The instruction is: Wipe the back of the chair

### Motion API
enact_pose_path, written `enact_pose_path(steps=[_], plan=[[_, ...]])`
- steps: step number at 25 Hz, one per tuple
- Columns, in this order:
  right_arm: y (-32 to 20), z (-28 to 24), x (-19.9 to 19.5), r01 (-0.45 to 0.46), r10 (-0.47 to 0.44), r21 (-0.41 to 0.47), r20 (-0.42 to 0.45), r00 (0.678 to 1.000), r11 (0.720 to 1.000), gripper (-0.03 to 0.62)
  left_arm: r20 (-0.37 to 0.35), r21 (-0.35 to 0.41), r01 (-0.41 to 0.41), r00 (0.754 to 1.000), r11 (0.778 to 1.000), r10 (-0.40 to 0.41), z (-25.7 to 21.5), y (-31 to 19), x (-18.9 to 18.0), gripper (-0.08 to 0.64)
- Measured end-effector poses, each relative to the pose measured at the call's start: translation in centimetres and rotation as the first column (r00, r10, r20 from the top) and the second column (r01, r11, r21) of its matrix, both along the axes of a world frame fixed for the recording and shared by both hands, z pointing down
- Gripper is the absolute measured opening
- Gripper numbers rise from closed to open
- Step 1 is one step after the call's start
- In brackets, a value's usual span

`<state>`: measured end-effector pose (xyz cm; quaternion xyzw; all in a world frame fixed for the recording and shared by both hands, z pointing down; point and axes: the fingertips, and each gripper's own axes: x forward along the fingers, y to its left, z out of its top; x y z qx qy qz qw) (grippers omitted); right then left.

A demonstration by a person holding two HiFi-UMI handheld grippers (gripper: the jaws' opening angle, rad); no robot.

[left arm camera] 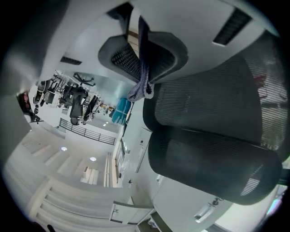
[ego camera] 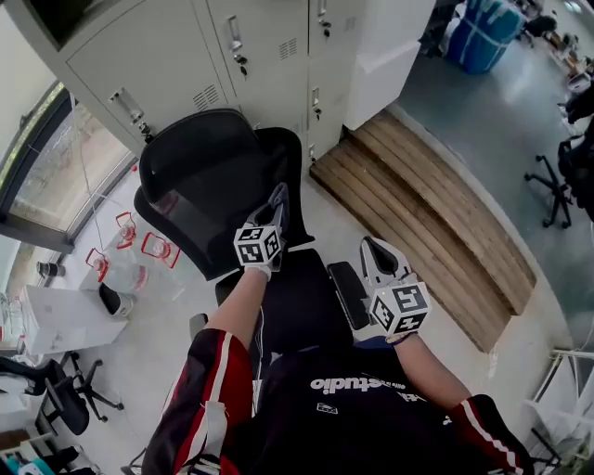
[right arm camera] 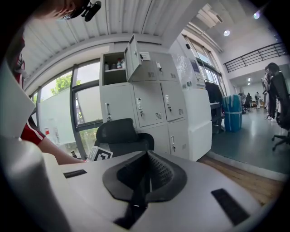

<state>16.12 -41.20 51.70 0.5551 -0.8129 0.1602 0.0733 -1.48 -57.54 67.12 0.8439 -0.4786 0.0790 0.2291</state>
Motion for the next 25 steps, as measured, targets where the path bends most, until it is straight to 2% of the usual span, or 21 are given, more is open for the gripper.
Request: enact_pose_path(steps=[6, 10, 18, 25], plan=[[-0.3, 1.2, 4.9, -0.063, 0.063, -0.035, 0.0, 0.998, 0.997, 0.008, -0.006, -0.025, -0.062, 0.998, 0.998, 0.062, 1.5, -2.8, 6.3, 0.06], [-1.1, 1.8, 6.9, -0.082, 0.082, -0.044, -0.014, 0.997, 0.996, 0.008, 0.011, -0.033, -0.05, 0.999, 0.998, 0.051, 3.1, -4.6, 7.5, 0.06], [-1.4, 2.0, 7.0, -0.083, 0.081, -0.051, -0.036, 0.996, 0.995, 0.009, 0.049, -0.059, 0.02, 0.999, 0.998, -0.017, 5.2, -5.8, 4.2, 0.06], [-0.7, 1.5, 2.4, -0.046, 0.044, -0.041, -0.049, 0.998, 0.998, 0.009, 0.029, -0.051, 0.064, 0.998, 0.997, -0.062, 4.7, -4.9, -1.2, 0.06]])
